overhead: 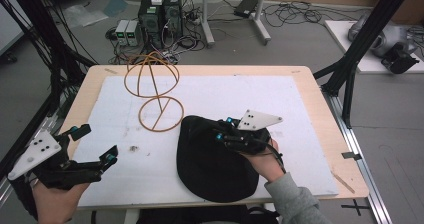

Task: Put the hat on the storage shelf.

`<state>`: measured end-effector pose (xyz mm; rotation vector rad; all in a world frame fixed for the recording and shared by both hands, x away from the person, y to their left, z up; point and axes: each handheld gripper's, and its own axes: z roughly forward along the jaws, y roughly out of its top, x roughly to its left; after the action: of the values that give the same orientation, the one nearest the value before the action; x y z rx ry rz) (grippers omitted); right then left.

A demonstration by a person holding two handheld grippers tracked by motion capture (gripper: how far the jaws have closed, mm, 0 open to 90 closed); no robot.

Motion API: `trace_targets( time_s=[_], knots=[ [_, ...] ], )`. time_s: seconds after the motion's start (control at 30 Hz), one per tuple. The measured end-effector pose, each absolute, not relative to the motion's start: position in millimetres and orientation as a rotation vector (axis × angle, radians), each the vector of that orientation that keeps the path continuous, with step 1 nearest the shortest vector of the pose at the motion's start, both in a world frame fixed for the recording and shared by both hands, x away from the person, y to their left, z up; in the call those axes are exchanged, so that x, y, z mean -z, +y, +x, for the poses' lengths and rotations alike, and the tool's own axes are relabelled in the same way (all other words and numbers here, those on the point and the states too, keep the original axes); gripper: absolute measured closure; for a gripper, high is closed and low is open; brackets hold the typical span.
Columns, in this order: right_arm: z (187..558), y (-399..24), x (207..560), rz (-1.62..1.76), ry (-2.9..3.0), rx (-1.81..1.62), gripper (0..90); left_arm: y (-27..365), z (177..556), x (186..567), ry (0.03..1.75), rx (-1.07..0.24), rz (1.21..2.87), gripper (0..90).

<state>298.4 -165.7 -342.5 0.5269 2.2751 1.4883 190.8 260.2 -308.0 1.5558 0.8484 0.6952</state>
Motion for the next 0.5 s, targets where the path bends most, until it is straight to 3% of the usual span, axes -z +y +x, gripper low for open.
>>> trace_targets(
  time_s=[0.1, 0.5],
  knots=[
    [296.7, -164.8, 342.5, 0.509, 2.275, -1.457, 79.2, 260.5, 190.7, 307.8, 0.849, -0.696, 1.556, 1.7],
    [295.1, -163.9, 341.8, 0.437, 2.285, -1.455, 83.8, 260.1, 190.3, 307.5, 0.846, -0.695, 1.554, 1.7]
  ],
)
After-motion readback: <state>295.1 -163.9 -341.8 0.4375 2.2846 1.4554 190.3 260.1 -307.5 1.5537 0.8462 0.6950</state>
